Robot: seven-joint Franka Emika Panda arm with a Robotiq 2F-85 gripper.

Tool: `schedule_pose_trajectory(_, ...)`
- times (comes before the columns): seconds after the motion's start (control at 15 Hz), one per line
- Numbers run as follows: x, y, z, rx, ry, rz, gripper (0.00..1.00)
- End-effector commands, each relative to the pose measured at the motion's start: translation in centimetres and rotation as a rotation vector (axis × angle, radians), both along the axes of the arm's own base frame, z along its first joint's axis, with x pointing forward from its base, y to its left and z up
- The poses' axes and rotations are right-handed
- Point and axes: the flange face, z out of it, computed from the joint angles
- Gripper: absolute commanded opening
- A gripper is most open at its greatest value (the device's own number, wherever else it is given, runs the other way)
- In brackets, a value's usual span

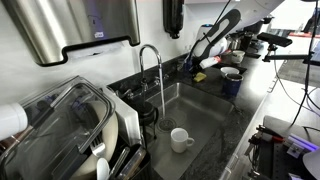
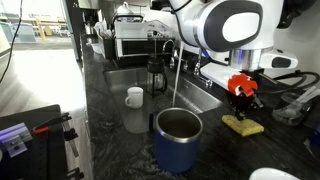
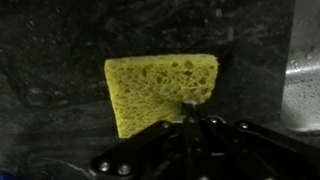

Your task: Wipe the sink counter with the sponge

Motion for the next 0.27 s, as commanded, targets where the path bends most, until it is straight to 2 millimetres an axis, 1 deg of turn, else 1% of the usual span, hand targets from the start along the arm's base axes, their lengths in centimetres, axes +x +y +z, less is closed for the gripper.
schedule_pose_trajectory(0.0, 0.66, -0.59, -3.28, -0.001, 0.05, -0.008, 0.01)
schedule_pose_trajectory(0.07, 0.77, -0.72, -3.31, -0.003, 0.05, -0.011, 0.01)
schedule_pose_trajectory(0.2, 0.19, -0.94, -3.28, -0.001, 0.05, -0.018, 0.01)
